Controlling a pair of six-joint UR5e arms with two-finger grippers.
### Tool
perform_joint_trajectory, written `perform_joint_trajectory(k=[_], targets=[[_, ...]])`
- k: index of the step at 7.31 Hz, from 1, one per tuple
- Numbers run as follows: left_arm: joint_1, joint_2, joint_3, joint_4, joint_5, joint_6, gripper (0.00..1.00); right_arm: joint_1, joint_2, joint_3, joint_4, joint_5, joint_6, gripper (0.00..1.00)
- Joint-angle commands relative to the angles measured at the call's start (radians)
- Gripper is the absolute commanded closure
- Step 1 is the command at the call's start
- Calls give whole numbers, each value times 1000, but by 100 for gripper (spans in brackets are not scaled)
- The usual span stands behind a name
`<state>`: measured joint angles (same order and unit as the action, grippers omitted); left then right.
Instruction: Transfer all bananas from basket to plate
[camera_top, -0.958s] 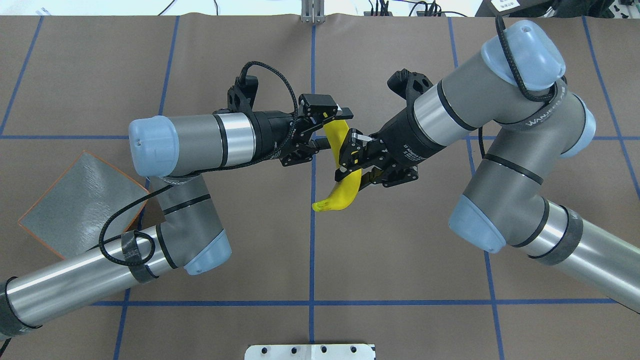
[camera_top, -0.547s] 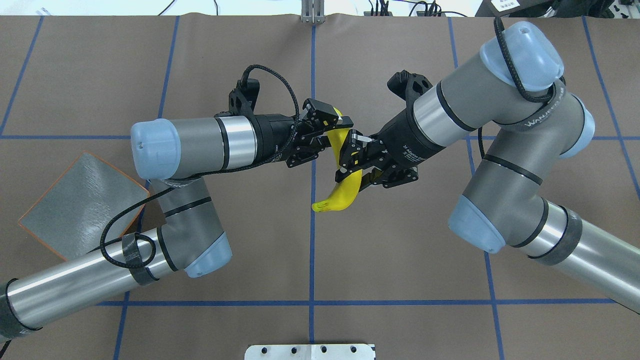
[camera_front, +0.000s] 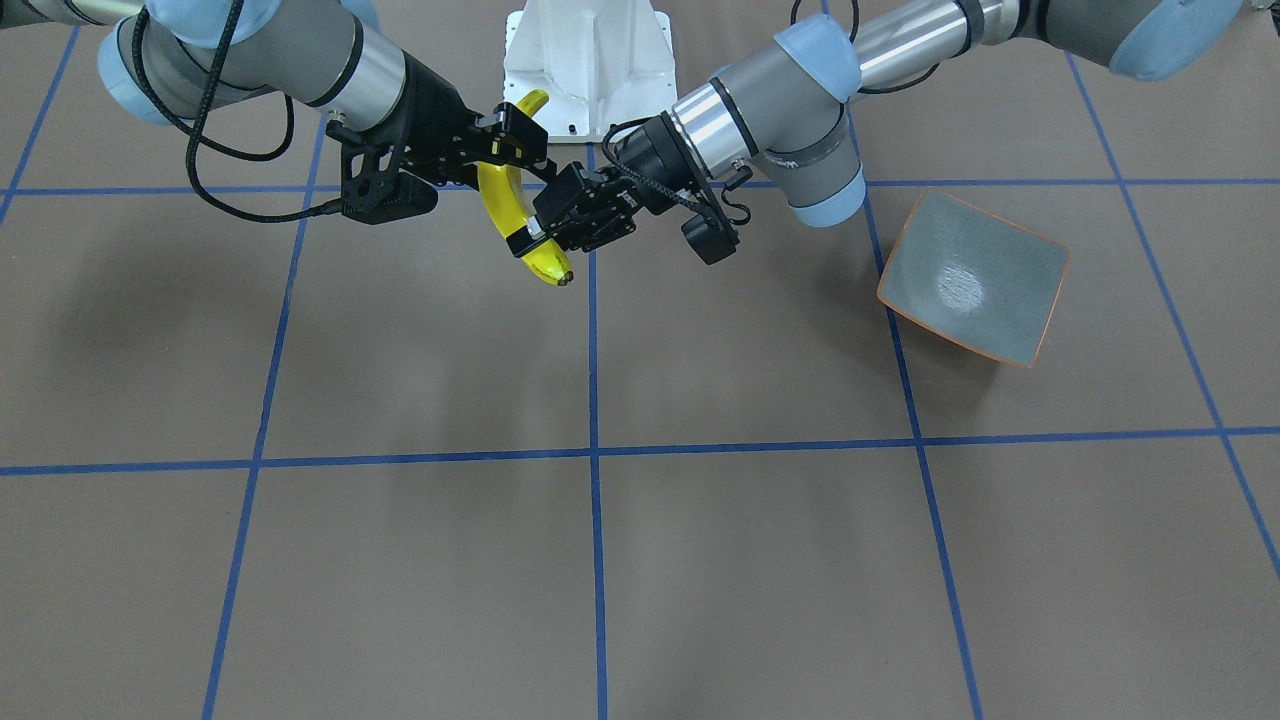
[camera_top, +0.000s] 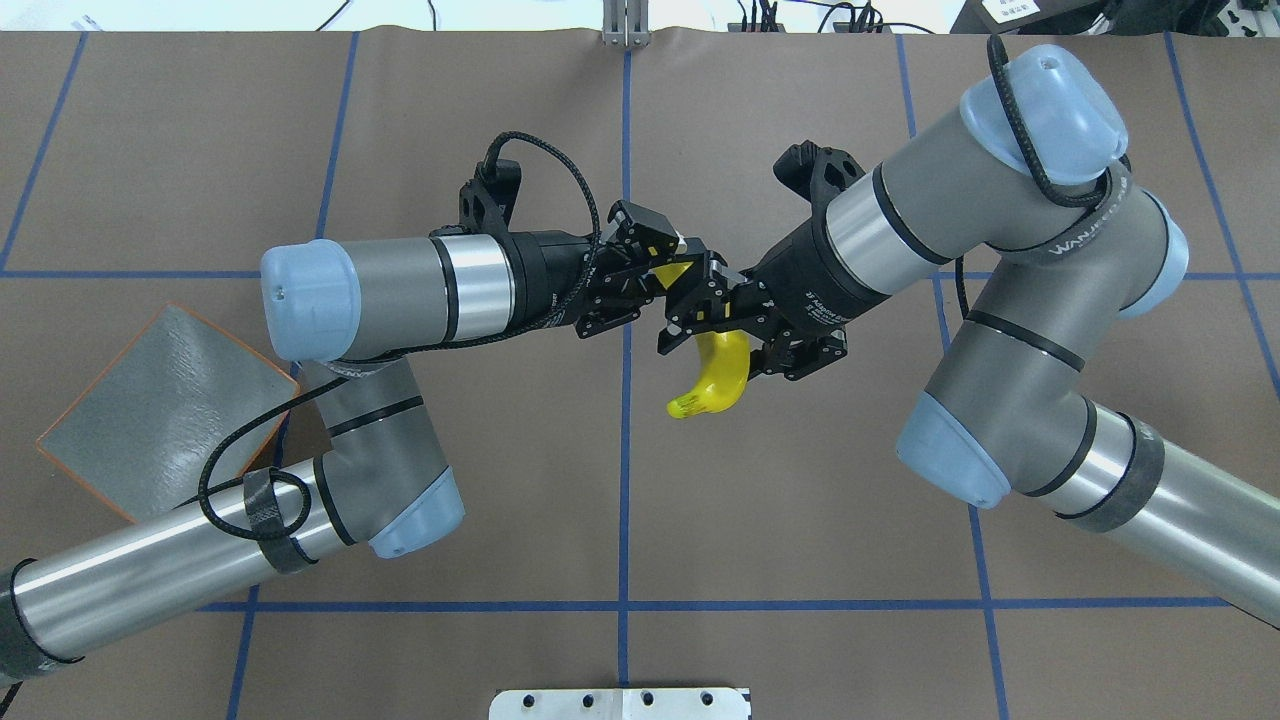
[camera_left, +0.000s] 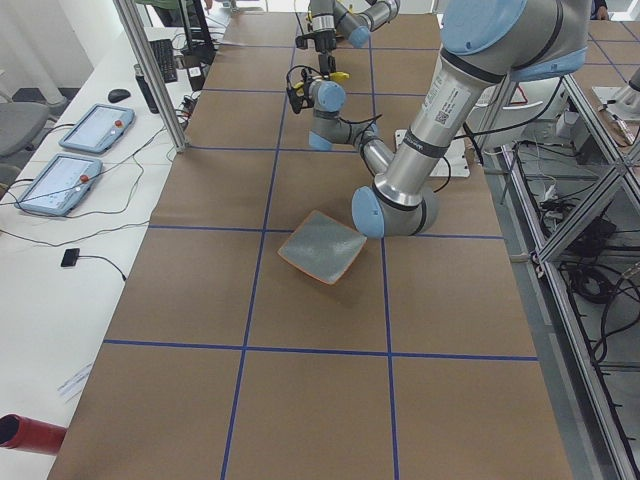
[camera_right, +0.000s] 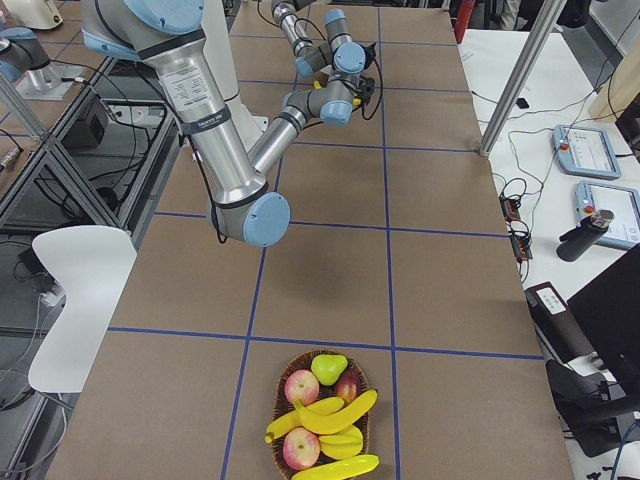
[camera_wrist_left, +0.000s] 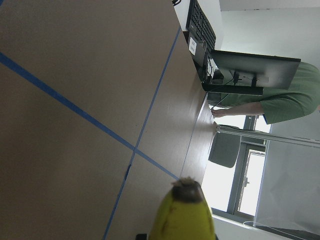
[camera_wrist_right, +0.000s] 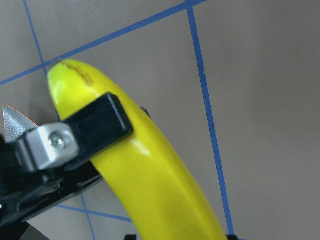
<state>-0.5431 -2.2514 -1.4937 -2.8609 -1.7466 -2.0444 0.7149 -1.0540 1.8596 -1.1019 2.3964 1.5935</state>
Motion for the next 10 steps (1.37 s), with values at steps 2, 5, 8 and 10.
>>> perform_joint_trajectory(k=[2,5,8,10], targets=[[0,9,3,0,-4,1,100,21,-1,3,-1,7,-1,0],[-3,58,30,0,-8,85,100,156,-17,3,-4,154,-4,0],[-169,122,-38,75,-229,98,100,299,-104,24,-4,187,-23,0],[-311,237,-140,190,-406,288,100,371,-208,24,-6,147,-315,0]])
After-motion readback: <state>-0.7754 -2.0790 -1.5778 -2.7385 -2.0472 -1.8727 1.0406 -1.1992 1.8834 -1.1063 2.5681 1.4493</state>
